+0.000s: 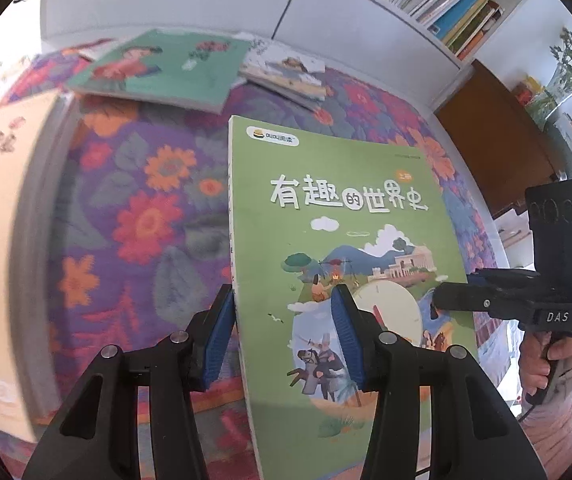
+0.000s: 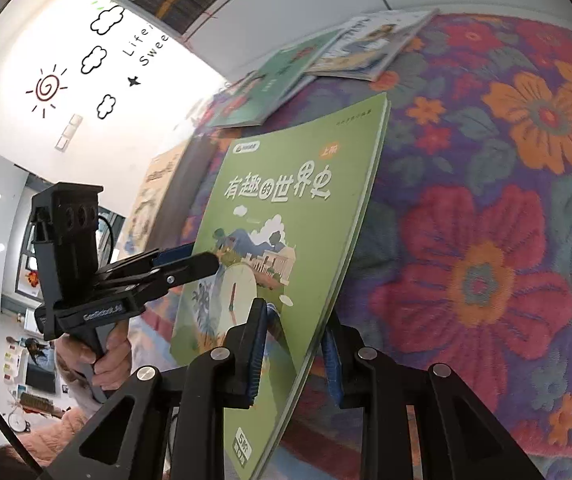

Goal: Organize books
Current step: 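Grasp the green book with the left gripper while the right gripper holds its edge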

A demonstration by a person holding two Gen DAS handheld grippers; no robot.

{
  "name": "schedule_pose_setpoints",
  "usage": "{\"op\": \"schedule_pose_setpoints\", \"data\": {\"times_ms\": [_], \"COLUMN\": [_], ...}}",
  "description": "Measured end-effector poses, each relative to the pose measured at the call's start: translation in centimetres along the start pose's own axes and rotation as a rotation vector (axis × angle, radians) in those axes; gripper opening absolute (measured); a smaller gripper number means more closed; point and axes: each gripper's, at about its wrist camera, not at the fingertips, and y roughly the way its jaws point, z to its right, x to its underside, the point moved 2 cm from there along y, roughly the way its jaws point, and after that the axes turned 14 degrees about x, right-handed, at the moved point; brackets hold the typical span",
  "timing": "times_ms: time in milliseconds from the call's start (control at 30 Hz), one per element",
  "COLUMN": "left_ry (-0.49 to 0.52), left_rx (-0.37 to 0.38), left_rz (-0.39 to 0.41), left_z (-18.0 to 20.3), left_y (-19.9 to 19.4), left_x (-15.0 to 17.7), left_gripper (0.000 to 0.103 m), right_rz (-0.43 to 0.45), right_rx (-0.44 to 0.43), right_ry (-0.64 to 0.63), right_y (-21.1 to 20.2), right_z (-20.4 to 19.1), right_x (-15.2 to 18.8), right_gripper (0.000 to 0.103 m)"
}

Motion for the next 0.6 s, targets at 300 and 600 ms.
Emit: {"op": "schedule_pose_setpoints", "data": {"times_ms": [300,600], "left_ry": [0.029,0.042], "left_rx": [-0.015,-0.041], "left_rz": [0.064,0.133], "left_z": [0.2,-0.9], "left_y": [-4.5,-9.7], "left_x": [-1.4,-2.0], "left_gripper": [0.045,0.045], "right_rz": [-0.004,0.005], "right_rx": [-0.057,-0.07], "right_ry": [-0.004,-0.054], "right_y": [-1.1,-1.4], "right_z": [-2.8,-7.2], "right_x": [-1.5,-3.4], "right_gripper": [0.026,0.026]}}
